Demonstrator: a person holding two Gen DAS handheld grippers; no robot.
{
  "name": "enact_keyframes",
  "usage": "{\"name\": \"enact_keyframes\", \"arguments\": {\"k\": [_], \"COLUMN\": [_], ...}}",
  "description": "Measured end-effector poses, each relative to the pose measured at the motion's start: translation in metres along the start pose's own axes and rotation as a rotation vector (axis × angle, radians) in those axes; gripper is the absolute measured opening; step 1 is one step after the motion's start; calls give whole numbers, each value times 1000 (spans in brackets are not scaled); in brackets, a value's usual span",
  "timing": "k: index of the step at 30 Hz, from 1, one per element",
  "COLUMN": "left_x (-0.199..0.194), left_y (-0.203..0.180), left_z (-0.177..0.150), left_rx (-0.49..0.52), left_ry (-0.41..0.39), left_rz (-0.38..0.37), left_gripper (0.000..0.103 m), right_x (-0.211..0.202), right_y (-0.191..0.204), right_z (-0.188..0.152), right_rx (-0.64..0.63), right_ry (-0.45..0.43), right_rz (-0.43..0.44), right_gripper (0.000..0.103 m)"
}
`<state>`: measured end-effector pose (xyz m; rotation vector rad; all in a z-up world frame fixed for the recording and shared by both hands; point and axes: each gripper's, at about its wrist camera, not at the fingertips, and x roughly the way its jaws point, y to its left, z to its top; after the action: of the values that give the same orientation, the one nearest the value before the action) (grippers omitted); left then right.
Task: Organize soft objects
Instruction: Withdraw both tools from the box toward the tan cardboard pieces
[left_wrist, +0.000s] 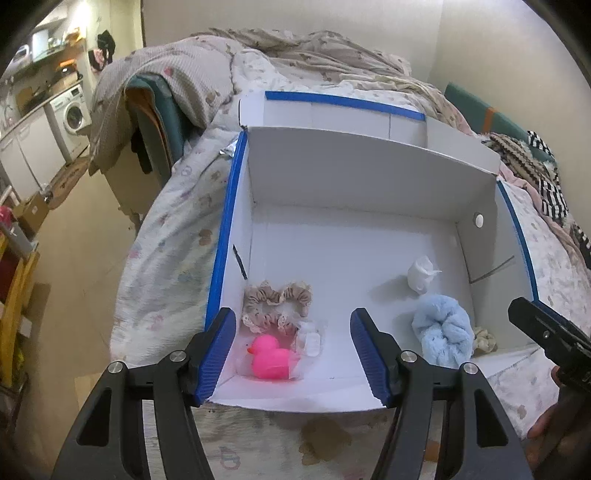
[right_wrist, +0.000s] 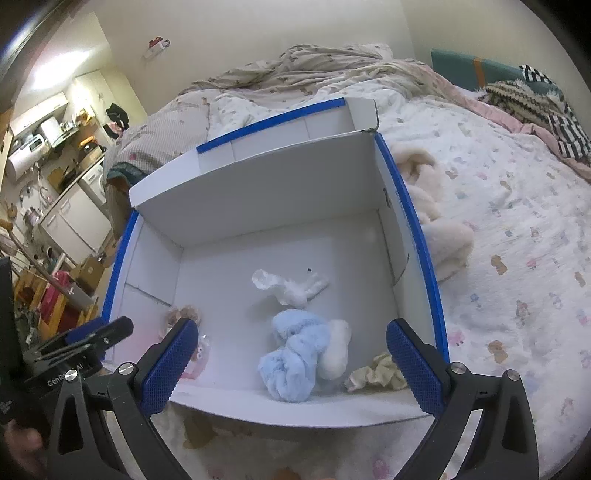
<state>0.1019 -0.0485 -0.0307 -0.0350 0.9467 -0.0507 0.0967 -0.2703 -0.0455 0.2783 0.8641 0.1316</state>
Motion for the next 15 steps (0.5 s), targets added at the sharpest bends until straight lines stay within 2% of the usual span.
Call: {"name": "enact_keyframes", "arguments": {"k": [4,7,15], "left_x": [-10,-15,-22], "left_y": [-1,1,9], "left_z": [-3,-6,-20], "left_rx": [24,25,24], "left_ry": [-14,-15,-6], "left_rz": [7,10,45], "left_gripper": [63,69,70], "right_x": [-8,-17,-36], "right_y": [5,7,12], "right_z": [-5,-11,-33], "right_rx": [-20,-31,-74], "right_ry": [0,-6,19], "right_rz": [-11,-9,-11], "right_gripper": [103,103,103]}}
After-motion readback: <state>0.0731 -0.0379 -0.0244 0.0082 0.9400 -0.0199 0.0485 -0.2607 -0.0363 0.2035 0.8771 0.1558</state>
